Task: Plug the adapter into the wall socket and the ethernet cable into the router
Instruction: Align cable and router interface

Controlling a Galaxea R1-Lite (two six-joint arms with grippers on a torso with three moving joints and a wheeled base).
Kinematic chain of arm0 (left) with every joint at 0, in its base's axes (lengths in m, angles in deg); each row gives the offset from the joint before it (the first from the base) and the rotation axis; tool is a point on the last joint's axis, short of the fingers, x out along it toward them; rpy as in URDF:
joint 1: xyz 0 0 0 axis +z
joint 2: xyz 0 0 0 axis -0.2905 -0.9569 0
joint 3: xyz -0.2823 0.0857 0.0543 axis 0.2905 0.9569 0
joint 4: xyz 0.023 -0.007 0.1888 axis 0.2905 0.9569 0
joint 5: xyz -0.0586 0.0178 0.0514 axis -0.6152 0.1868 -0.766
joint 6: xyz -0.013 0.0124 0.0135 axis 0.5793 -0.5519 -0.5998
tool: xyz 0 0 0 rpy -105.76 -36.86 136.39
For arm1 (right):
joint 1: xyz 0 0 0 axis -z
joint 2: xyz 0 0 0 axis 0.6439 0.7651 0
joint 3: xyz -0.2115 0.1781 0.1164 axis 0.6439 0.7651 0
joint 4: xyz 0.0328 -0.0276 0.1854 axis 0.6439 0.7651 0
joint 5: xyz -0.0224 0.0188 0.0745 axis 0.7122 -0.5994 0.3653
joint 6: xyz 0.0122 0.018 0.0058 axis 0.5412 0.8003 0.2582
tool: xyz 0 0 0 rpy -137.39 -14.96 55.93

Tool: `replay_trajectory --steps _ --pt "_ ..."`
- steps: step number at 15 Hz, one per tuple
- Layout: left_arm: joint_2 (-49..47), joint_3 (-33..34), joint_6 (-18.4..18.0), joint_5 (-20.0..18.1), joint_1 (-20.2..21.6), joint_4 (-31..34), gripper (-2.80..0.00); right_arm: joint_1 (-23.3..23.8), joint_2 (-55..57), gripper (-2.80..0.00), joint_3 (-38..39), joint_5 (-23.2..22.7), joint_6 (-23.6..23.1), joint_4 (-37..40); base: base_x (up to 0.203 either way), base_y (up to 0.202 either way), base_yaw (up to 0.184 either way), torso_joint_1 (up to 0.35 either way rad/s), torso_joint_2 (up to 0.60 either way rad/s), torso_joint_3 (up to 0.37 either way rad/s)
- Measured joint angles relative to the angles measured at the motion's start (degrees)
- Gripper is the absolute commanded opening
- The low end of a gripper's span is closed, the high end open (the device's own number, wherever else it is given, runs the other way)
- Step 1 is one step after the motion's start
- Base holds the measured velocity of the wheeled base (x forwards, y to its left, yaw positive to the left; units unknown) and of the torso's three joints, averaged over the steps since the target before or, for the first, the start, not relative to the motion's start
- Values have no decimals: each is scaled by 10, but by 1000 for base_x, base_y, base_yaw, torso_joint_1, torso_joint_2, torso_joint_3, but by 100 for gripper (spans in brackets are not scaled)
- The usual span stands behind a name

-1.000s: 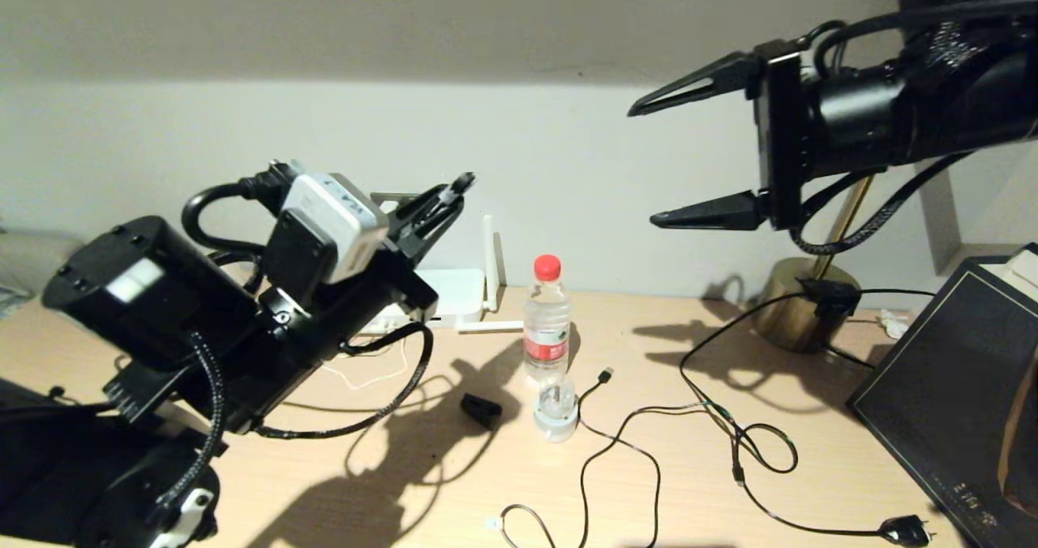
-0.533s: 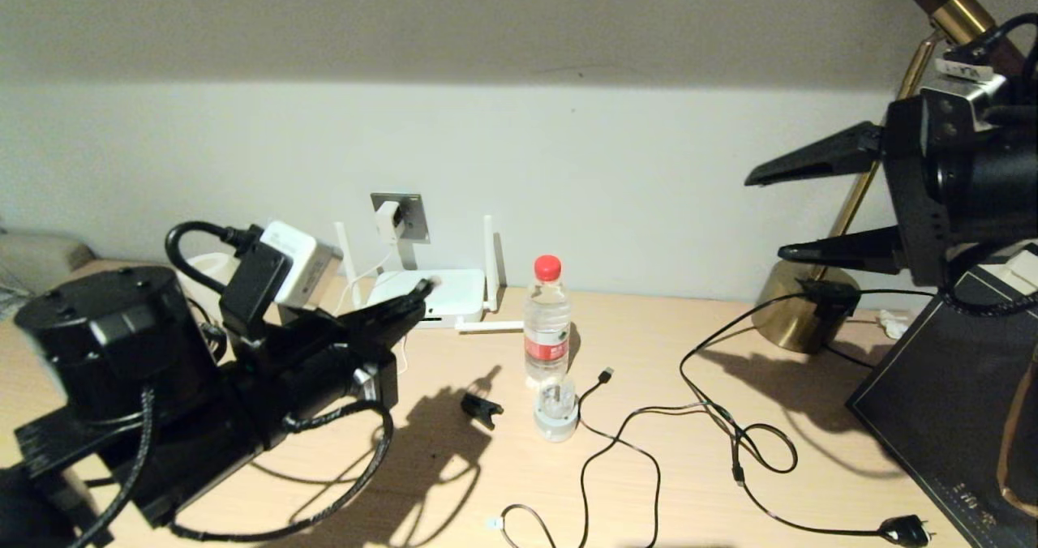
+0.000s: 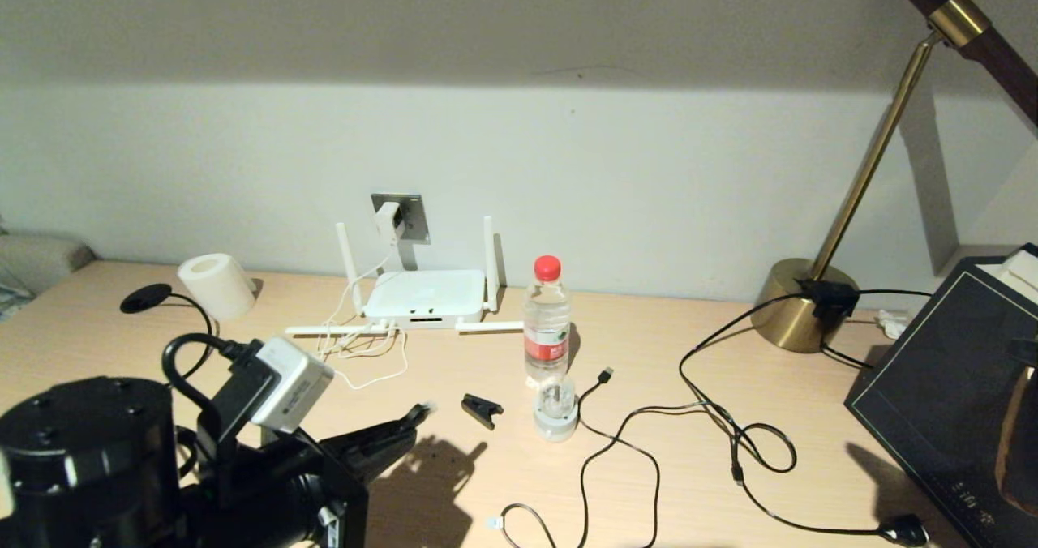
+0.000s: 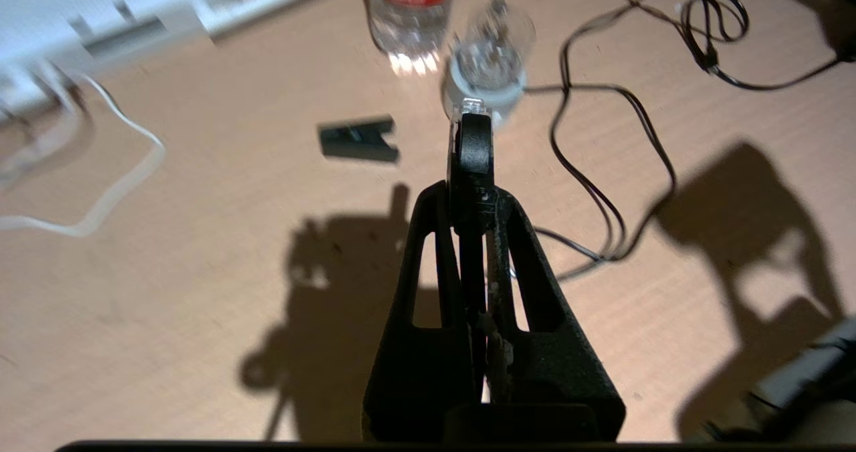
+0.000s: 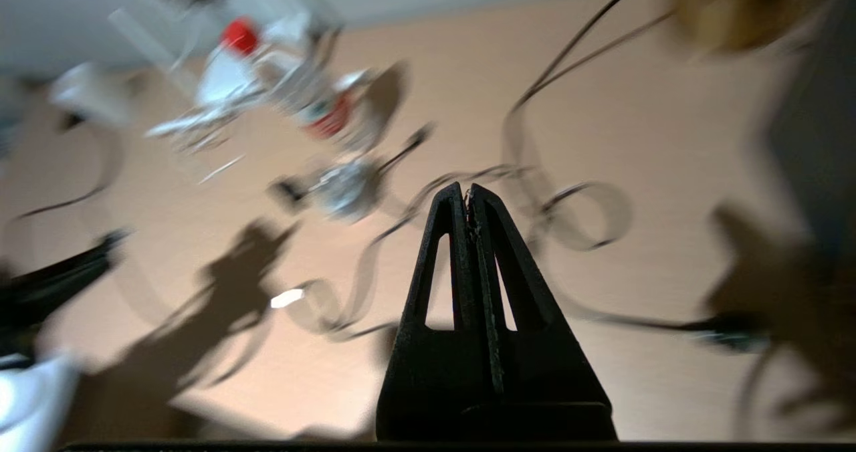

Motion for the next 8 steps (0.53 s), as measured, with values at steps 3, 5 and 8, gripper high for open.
replay_trajectory --steps 3,5,8 --pt "-4 -3 58 1 -24 6 -280 78 -131 -280 101 57 -123 -51 0 0 0 0 0 0" --pt "-4 -1 74 2 -27 4 -280 122 -206 -280 177 56 -200 -115 0 0 0 0 0 0" --pt "-5 -2 120 4 -28 2 -280 145 -283 -280 266 47 -256 -174 0 0 0 0 0 0"
